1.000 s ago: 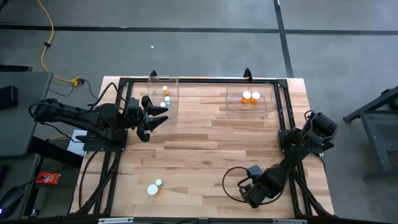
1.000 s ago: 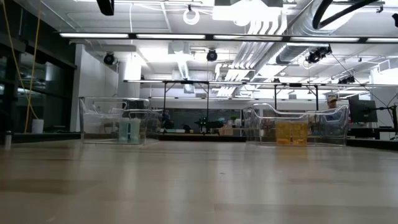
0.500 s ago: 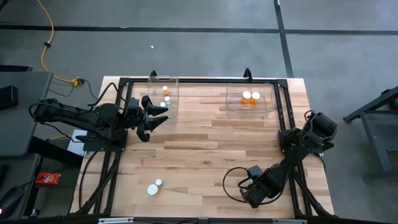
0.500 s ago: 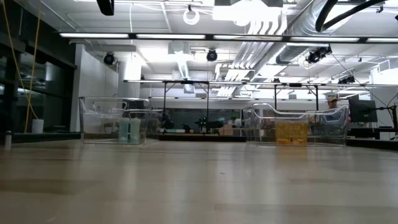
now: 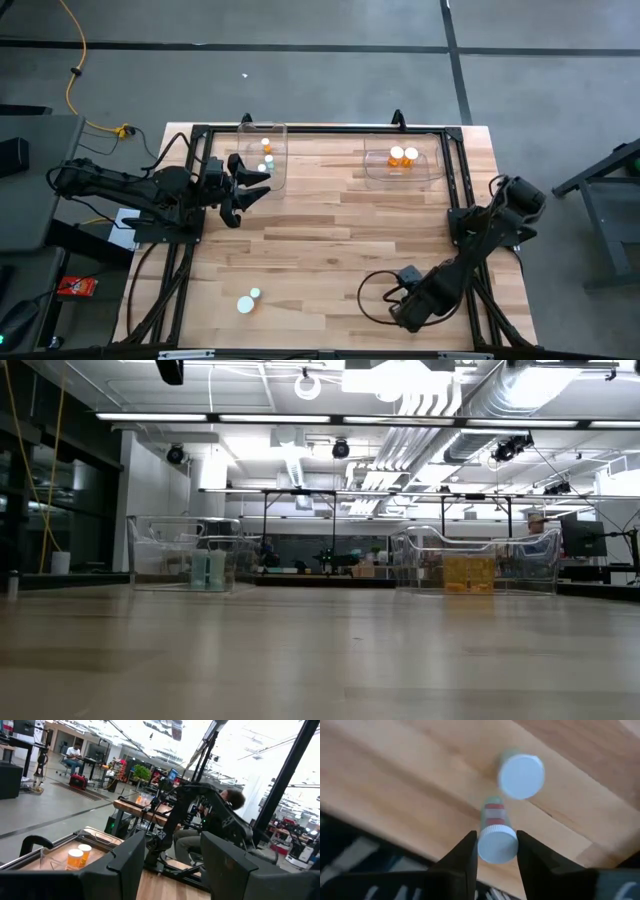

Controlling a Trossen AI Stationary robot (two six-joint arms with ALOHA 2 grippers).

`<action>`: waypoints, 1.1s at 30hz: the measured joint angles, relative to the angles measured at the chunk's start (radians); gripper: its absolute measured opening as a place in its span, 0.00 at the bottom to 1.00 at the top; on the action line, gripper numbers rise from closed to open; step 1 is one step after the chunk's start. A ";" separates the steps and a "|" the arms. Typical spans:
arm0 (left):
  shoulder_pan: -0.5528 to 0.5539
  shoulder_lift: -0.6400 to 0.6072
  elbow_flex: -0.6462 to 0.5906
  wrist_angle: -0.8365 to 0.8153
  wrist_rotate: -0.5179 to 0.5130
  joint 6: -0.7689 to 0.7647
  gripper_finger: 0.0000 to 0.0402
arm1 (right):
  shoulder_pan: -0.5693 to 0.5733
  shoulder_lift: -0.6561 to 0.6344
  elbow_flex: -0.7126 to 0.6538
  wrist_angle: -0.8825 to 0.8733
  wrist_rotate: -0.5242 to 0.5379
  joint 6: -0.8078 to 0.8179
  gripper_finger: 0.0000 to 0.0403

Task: Pick and place medicine bottles into bin by pill shape (circle, oval)
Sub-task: Put the transparent pill bottle into the right transparent bin

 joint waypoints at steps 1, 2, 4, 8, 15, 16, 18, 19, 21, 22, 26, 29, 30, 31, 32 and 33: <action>0.000 0.000 0.000 0.000 0.000 0.000 0.45 | 0.000 -0.020 0.003 -0.003 0.007 -0.041 0.22; 0.000 0.000 0.000 0.000 0.000 0.000 0.45 | 0.000 -0.043 0.005 -0.003 0.019 -0.088 0.22; 0.000 0.000 0.000 0.000 0.006 -0.001 0.45 | 0.000 -0.100 0.005 0.017 0.070 -0.194 0.22; 0.000 0.000 0.000 0.000 0.008 0.000 0.45 | -0.038 -0.210 0.007 0.080 0.195 -0.459 0.22; 0.002 0.000 0.000 0.000 -0.001 0.050 0.45 | -0.261 -0.334 0.008 0.117 0.432 -0.907 0.22; 0.002 0.000 0.000 0.000 0.000 0.053 0.45 | -0.300 -0.343 0.008 0.146 0.458 -0.986 0.22; 0.002 0.000 0.000 0.000 0.001 0.053 0.45 | -0.385 -0.349 0.008 0.222 0.482 -1.149 0.22; 0.002 0.000 0.000 0.000 0.001 0.053 0.45 | -0.427 -0.349 0.008 0.271 0.482 -1.224 0.22; 0.002 0.000 0.000 -0.001 0.001 0.053 0.45 | -0.503 -0.346 0.008 0.369 0.459 -1.364 0.22; 0.002 0.000 0.000 -0.005 0.001 0.053 0.45 | -0.541 -0.341 0.008 0.430 0.433 -1.430 0.22; 0.002 0.000 0.001 -0.047 0.015 0.053 0.45 | -0.674 -0.338 -0.034 0.688 0.263 -1.622 0.22; 0.002 0.000 0.001 -0.105 0.046 0.053 0.45 | -0.756 -0.337 -0.071 0.858 0.115 -1.656 0.22; 0.002 0.000 0.001 -0.125 0.051 0.053 0.45 | -0.777 -0.337 -0.076 0.887 0.071 -1.657 0.22; 0.002 0.000 0.001 -0.143 0.053 0.052 0.45 | -0.792 -0.337 -0.077 0.907 0.034 -1.659 0.22; 0.002 0.004 0.001 -0.155 0.053 0.052 0.45 | -0.804 -0.337 -0.078 0.926 0.005 -1.665 0.22; 0.002 0.007 0.001 -0.163 0.053 0.052 0.45 | -0.809 -0.337 -0.078 0.937 -0.006 -1.674 0.22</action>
